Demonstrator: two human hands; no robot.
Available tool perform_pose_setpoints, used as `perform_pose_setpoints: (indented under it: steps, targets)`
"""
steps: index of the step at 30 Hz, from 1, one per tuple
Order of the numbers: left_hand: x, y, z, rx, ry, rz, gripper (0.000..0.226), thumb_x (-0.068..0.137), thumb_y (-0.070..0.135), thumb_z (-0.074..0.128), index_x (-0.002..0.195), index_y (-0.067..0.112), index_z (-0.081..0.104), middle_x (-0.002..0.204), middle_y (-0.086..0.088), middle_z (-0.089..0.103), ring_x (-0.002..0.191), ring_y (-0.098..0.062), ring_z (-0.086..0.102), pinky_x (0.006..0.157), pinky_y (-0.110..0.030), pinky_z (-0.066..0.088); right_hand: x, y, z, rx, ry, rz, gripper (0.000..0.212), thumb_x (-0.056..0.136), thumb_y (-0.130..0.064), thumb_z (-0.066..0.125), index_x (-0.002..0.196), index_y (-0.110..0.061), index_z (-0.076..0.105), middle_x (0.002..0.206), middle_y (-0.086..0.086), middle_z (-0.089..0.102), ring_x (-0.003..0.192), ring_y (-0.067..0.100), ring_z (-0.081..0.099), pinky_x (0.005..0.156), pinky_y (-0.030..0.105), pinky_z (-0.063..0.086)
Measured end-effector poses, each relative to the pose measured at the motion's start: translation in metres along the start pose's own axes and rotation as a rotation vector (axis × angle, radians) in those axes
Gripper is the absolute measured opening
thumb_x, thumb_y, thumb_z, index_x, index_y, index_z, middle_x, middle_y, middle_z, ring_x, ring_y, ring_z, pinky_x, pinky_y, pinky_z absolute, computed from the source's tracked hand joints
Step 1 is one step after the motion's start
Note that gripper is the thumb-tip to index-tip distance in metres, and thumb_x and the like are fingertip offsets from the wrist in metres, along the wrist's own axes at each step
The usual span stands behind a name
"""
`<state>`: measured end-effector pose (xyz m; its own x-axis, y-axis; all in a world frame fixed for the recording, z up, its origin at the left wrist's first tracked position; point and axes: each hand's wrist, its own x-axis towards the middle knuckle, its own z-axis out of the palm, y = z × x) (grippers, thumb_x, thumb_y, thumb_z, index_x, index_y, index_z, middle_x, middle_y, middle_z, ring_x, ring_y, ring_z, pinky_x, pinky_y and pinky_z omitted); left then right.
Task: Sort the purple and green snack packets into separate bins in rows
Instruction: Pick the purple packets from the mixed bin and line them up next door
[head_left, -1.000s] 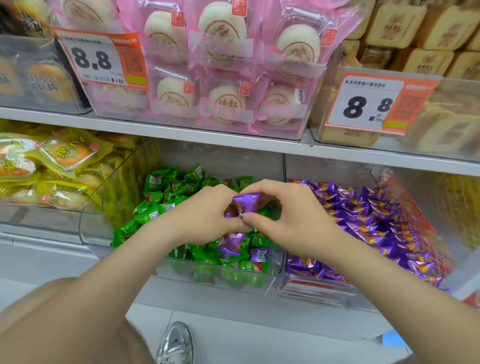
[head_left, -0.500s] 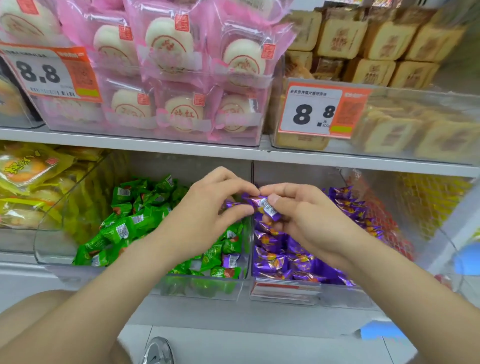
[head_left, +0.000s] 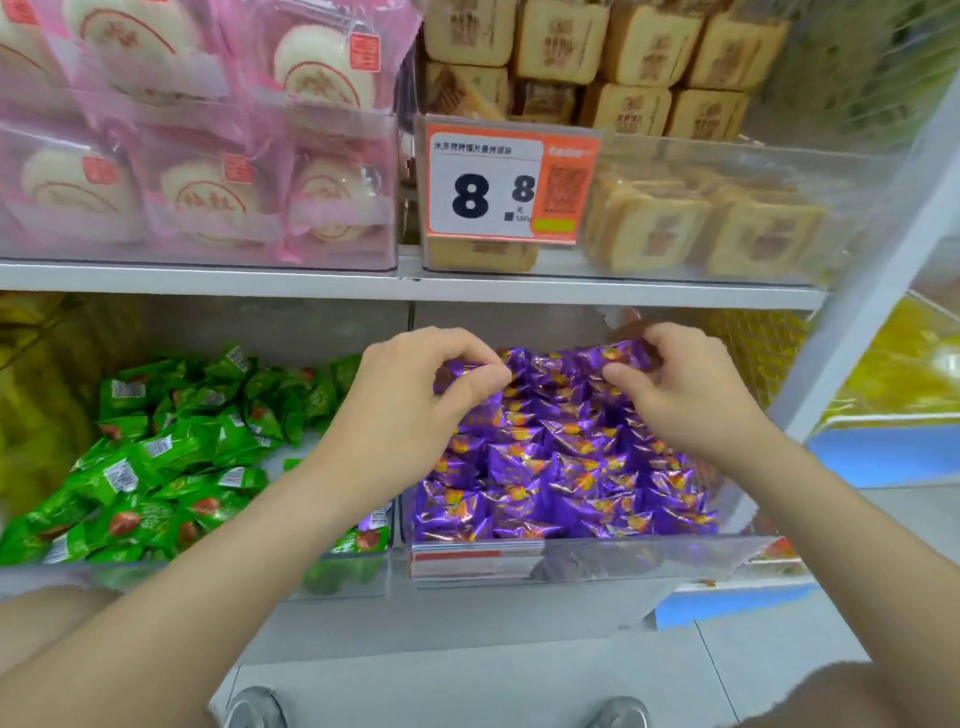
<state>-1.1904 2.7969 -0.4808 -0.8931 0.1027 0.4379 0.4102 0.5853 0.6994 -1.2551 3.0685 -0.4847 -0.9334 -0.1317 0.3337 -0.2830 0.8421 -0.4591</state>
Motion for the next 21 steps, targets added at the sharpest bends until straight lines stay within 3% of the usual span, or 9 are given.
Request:
perform_pose_setpoints:
  steps: [3, 6, 8, 11, 15, 18, 21]
  targets:
    - [0.010, 0.002, 0.016, 0.033, -0.047, -0.017, 0.012, 0.100, 0.034, 0.068, 0.090, 0.031, 0.074, 0.077, 0.027, 0.069, 0.069, -0.003, 0.065, 0.069, -0.016, 0.046, 0.005, 0.029, -0.003, -0.137, 0.004, -0.043, 0.026, 0.094, -0.020, 0.074, 0.120, -0.017, 0.072, 0.101, 0.006, 0.076, 0.100, 0.035, 0.068, 0.081, 0.027, 0.040]
    - [0.016, 0.003, 0.029, 0.057, -0.068, -0.022, 0.012, 0.103, 0.028, 0.065, 0.096, 0.031, 0.075, 0.074, 0.027, 0.067, 0.067, 0.004, 0.062, 0.064, -0.007, 0.037, 0.007, 0.050, 0.004, -0.223, -0.028, -0.050, 0.024, 0.093, -0.026, 0.072, 0.115, -0.017, 0.071, 0.084, 0.006, 0.071, 0.097, 0.040, 0.067, 0.078, 0.036, 0.047]
    - [0.017, 0.005, 0.034, 0.057, -0.083, -0.038, 0.015, 0.103, 0.023, 0.063, 0.100, 0.031, 0.075, 0.074, 0.024, 0.068, 0.063, 0.002, 0.061, 0.063, -0.006, 0.036, 0.008, 0.058, 0.011, -0.262, -0.064, -0.050, 0.022, 0.094, -0.030, 0.071, 0.109, -0.014, 0.070, 0.078, 0.006, 0.064, 0.095, 0.042, 0.065, 0.075, 0.037, 0.043]
    - [0.016, 0.007, 0.040, 0.076, -0.095, -0.039, 0.015, 0.102, 0.021, 0.065, 0.098, 0.030, 0.076, 0.076, 0.022, 0.071, 0.070, 0.007, 0.063, 0.070, -0.005, 0.037, 0.010, 0.063, 0.019, -0.303, -0.129, -0.120, 0.028, 0.096, -0.034, 0.071, 0.115, -0.014, 0.072, 0.103, 0.011, 0.075, 0.104, 0.040, 0.066, 0.087, 0.042, 0.052]
    - [0.017, 0.007, 0.044, 0.085, -0.114, -0.045, 0.014, 0.101, 0.024, 0.066, 0.096, 0.032, 0.077, 0.080, 0.020, 0.074, 0.084, 0.002, 0.068, 0.076, -0.009, 0.043, 0.014, 0.062, 0.026, -0.289, -0.181, -0.130, 0.026, 0.094, -0.027, 0.076, 0.119, -0.017, 0.078, 0.109, 0.009, 0.078, 0.106, 0.034, 0.069, 0.093, 0.038, 0.052]
    - [0.015, 0.006, 0.046, 0.091, -0.124, -0.052, 0.014, 0.101, 0.026, 0.066, 0.095, 0.034, 0.077, 0.080, 0.018, 0.075, 0.083, -0.002, 0.068, 0.077, -0.011, 0.046, 0.016, 0.066, 0.032, -0.321, -0.239, -0.066, 0.028, 0.096, -0.023, 0.074, 0.124, -0.020, 0.076, 0.121, 0.007, 0.075, 0.114, 0.032, 0.068, 0.099, 0.043, 0.055]
    - [0.013, 0.006, 0.046, 0.086, -0.130, -0.059, 0.014, 0.100, 0.025, 0.067, 0.094, 0.033, 0.078, 0.079, 0.018, 0.074, 0.082, -0.001, 0.067, 0.076, -0.010, 0.046, 0.016, 0.065, 0.031, -0.302, -0.177, -0.030, 0.024, 0.097, -0.014, 0.068, 0.119, -0.019, 0.077, 0.114, 0.008, 0.076, 0.105, 0.032, 0.069, 0.095, 0.042, 0.057]
